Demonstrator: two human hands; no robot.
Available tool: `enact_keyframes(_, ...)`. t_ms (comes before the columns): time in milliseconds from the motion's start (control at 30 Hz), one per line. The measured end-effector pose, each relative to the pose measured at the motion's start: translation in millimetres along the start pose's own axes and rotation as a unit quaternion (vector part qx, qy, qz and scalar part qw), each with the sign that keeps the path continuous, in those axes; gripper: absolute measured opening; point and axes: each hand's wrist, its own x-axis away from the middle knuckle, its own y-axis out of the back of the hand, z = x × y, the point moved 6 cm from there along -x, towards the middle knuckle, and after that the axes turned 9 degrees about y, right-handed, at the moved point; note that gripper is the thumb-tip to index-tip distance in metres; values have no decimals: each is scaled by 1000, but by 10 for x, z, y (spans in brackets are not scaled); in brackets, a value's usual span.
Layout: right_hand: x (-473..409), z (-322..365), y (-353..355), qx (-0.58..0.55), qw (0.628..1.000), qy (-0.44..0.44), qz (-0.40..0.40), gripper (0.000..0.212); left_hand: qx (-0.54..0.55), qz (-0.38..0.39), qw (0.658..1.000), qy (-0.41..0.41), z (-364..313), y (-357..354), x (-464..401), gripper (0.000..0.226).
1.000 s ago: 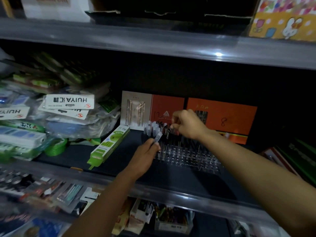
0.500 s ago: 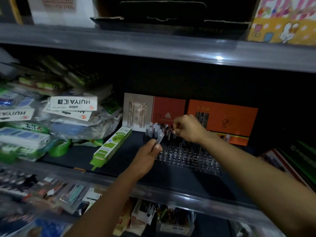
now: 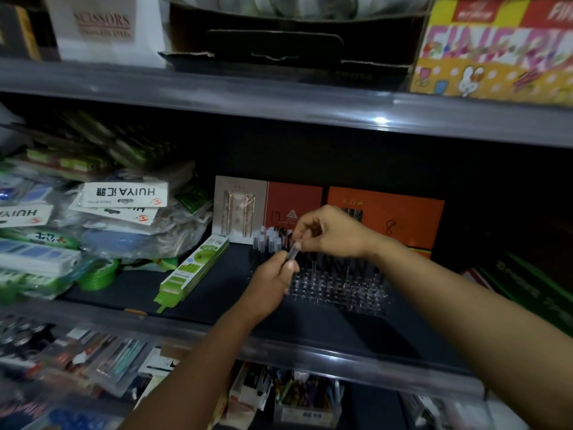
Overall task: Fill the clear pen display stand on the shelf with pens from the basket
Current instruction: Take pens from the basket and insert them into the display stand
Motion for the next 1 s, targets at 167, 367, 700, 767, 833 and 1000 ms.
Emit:
enact_keyframes(167, 38, 40, 146, 20, 999, -15, -31, 6, -34, 16, 999, 16, -15, -4, 31, 19)
enact_keyframes(367, 28, 81, 455, 72, 991, -19, -109, 7, -127, -24, 991, 26, 129, 213, 71, 15)
enact_keyframes(700, -97, -169, 250, 166, 983, -32, -77, 9, -262, -57, 963, -10, 179, 262, 26, 14)
enact_keyframes(767, -115, -202, 206, 179, 981, -31, -68, 9, -290, -53, 955, -13, 189, 236, 22, 15)
enact_keyframes(833, -138, -251, 161, 178, 982, -37, -58, 11, -320, -49, 946, -13, 213, 211, 12, 14)
enact_keyframes(1000, -187, -343, 21, 174, 983, -43, -31, 13, -359, -42, 932, 2, 305, 175, -3, 7)
